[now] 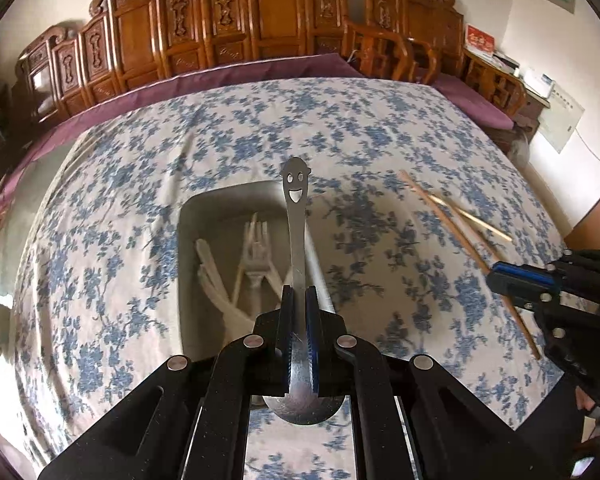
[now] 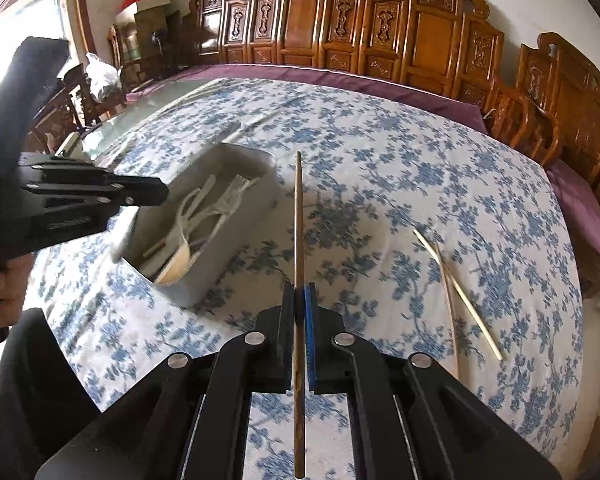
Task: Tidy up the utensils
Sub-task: 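Carry the metal spoon and chopstick toward the grey tray with both tools, then open the left tool to drop the spoon into the tray while the right tool releases the chopstick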
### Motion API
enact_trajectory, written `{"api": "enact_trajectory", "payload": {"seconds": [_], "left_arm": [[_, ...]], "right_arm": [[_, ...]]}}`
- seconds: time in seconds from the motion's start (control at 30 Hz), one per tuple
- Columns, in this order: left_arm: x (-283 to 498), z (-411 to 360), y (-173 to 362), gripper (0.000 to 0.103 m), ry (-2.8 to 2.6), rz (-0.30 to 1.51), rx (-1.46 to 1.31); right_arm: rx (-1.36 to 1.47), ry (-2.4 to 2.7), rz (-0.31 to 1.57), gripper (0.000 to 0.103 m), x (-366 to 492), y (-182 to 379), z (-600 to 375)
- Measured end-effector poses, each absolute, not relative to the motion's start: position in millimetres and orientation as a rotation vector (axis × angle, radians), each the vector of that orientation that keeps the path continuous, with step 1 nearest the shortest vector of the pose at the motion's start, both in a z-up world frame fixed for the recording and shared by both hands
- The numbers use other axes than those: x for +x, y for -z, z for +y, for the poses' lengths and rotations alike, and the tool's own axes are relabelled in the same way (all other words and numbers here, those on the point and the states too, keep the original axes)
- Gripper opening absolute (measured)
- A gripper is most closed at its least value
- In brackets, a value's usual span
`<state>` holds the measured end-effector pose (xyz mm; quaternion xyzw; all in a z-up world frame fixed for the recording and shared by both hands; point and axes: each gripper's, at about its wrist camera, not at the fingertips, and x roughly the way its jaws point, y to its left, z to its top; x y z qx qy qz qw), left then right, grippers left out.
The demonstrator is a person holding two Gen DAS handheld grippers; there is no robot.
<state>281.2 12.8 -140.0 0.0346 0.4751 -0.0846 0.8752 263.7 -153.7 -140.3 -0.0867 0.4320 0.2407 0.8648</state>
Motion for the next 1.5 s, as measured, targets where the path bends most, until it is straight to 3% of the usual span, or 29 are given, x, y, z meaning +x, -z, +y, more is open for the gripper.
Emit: {"api": "enact_trajectory", "payload": {"seconds": [0.87,1.5], "left_arm": [[319.0,52.8,197.1,0.005,0.134,1.103,0.021],[296.9,90.5,169.1,0.006,0.102,1.021,-0.008]], "right_arm": [[-0.16,-0.581,0.911,0.006,292.1,139.0,-99.3],[-0.131,-0.624,0.892,0.006,297.6,137.0,-55.3]]}}
